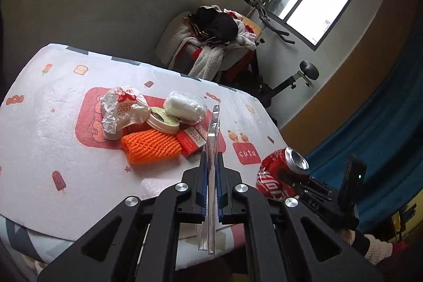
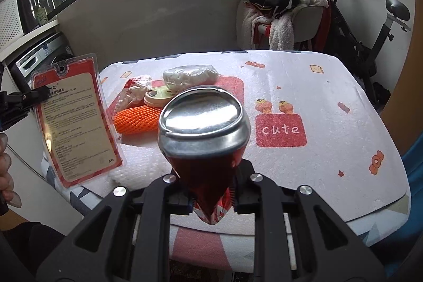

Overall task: Collect trash
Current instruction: 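Carry the card down to the pink bin and open the left gripper while the right carries the can, then lower the red can into the pink bin and open the right gripper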

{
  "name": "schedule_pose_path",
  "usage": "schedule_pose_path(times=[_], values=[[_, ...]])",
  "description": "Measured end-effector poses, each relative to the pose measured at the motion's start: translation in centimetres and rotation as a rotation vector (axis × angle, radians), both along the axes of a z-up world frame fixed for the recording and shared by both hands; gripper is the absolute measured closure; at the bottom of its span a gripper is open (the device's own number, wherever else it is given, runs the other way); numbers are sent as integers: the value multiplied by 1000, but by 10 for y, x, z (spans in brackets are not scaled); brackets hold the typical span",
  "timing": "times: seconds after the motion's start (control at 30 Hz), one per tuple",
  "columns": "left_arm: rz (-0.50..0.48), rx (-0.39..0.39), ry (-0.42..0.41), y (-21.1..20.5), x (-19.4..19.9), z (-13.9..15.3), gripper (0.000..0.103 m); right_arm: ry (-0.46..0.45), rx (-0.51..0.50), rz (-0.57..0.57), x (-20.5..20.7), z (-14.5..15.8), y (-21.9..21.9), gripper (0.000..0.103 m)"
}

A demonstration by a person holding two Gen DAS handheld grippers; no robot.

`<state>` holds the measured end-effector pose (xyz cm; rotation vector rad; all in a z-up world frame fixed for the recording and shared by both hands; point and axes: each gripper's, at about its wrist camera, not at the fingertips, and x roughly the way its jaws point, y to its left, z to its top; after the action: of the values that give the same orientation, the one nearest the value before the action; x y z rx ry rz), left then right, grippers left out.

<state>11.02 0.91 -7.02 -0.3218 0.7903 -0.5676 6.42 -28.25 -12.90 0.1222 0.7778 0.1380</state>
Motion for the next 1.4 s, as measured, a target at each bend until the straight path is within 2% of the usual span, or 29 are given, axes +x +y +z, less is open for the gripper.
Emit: schedule_pose_path(times=[0.23,0.5,0.77,1.0,1.03,1.07,1.1,1.13,1.17,1.23,1.27,1.4], values=[[-101,34,-11,-11,-60,-21,97,-3,-1,31,-24,4,17,80],[-181,138,19,-25,-113,-62,97,13,-4,60,-48,-1,29,80],[-186,170,86,-30,-131,-105,97,36,0,64,-59,-9,30,80],[-188,162,124,-32,-129,-119,95,43,5,65,-60,-10,31,80],[-189,158,126,-32,-129,-119,92,44,6,65,-60,-11,30,80],[-188,159,131,-32,-129,-119,80,46,7,67,-60,-11,30,80],[-177,170,135,-32,-128,-119,61,47,7,69,-60,-12,31,80],[-161,179,132,-31,-129,-118,53,49,7,71,-60,-13,31,80],[-144,179,124,-30,-129,-115,46,50,7,74,-61,-13,32,80],[-112,172,118,-25,-130,-110,40,55,6,80,-62,-15,33,80],[-86,175,113,-22,-131,-107,33,58,5,84,-63,-16,34,80],[17,190,53,-8,-138,-90,15,81,6,102,-68,-21,38,80]])
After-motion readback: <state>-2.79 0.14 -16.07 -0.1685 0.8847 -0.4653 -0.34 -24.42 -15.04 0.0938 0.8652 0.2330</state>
